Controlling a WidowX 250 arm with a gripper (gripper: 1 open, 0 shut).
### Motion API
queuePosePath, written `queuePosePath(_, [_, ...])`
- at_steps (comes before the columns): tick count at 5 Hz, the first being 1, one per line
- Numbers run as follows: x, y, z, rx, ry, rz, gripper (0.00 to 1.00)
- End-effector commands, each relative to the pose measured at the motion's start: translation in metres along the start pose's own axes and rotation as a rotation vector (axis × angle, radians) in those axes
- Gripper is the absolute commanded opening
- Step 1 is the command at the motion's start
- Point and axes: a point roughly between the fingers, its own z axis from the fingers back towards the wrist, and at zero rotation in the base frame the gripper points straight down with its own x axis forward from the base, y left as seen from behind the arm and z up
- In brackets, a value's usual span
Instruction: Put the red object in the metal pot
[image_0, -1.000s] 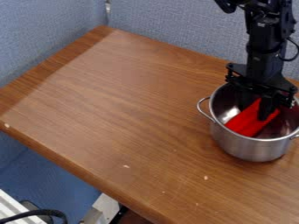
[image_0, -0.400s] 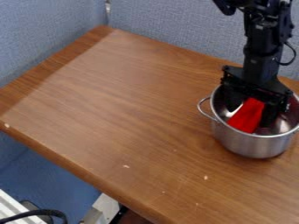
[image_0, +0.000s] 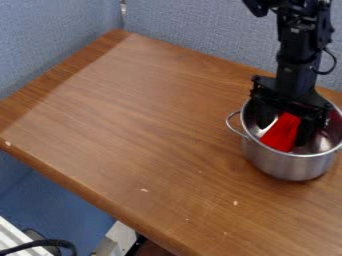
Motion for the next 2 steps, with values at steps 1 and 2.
queuePosePath(1, [0.0091,0.0043,0.0415,-0.007,-0.109,0.015,1.0])
queuePosePath(2, [0.0089,0.0041,0.0469,-0.005,-0.118,0.014,1.0])
